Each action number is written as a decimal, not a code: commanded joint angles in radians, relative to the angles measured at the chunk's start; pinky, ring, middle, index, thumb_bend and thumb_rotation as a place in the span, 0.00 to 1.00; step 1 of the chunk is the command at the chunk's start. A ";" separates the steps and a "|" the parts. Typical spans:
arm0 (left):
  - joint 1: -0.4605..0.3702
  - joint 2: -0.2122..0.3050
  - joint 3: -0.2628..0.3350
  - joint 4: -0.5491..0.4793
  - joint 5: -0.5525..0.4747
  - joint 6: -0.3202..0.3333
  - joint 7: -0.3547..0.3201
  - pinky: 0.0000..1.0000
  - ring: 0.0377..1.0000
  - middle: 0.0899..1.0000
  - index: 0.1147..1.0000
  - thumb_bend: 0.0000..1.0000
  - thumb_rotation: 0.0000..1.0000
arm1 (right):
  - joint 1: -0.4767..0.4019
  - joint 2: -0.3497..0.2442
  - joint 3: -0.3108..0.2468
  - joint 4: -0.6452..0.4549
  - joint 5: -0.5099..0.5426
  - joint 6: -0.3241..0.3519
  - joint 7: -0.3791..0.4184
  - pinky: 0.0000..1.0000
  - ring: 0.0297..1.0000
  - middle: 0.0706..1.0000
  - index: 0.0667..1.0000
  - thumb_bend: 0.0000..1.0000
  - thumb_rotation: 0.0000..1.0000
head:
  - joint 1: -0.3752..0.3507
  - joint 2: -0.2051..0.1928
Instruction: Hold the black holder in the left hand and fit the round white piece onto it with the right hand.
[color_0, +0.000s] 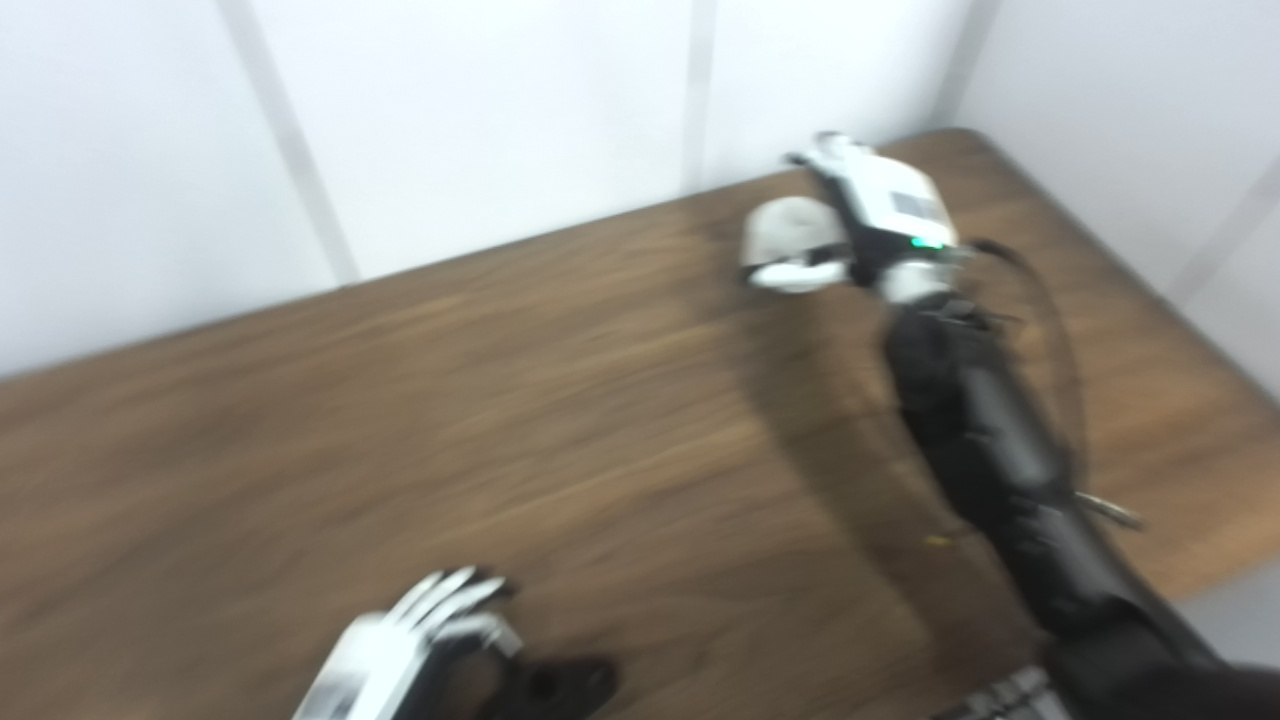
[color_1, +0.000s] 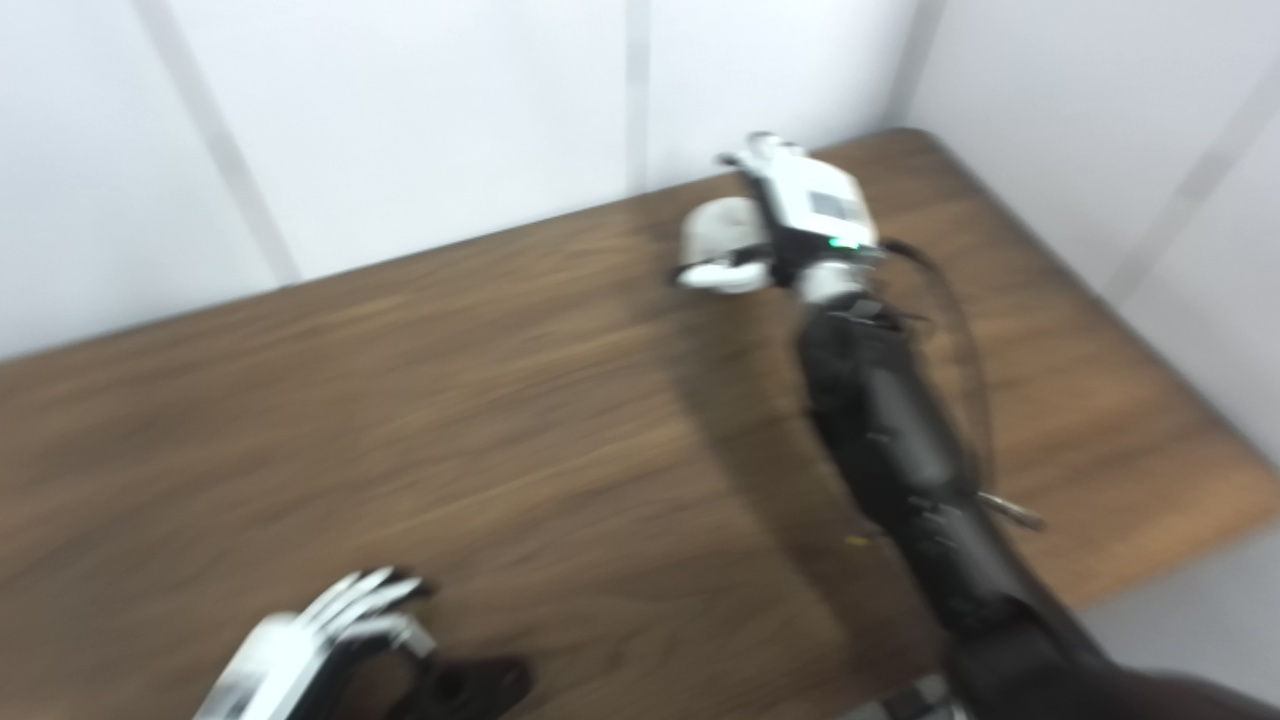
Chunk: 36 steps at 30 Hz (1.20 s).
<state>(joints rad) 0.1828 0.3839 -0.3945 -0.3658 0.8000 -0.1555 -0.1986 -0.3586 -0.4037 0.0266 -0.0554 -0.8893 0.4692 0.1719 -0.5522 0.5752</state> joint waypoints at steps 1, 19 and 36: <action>0.043 0.043 0.017 0.064 0.026 0.034 -0.040 0.87 0.88 0.81 0.42 0.52 0.04 | -0.064 -0.040 -0.014 0.006 0.005 -0.004 -0.022 0.95 1.00 1.00 0.88 0.70 0.40 | -0.003 -0.001; 0.044 0.035 0.048 0.068 0.003 0.023 -0.037 0.87 0.89 0.81 0.42 0.52 0.04 | -0.138 -0.044 0.003 0.128 -0.015 0.000 -0.011 0.92 1.00 0.99 0.86 0.68 0.40 | 0.008 -0.008; 0.054 0.021 0.053 0.059 0.019 0.023 -0.025 0.90 0.88 0.79 0.42 0.52 0.04 | -0.141 -0.050 0.027 0.164 -0.011 -0.001 0.006 0.91 1.00 0.98 0.82 0.70 0.40 | 0.043 0.001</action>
<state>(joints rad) 0.2020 0.3785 -0.3500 -0.3487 0.7840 -0.1833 -0.1778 -0.4480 -0.4277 0.0567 0.1208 -0.8909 0.4694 0.1929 -0.5078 0.5752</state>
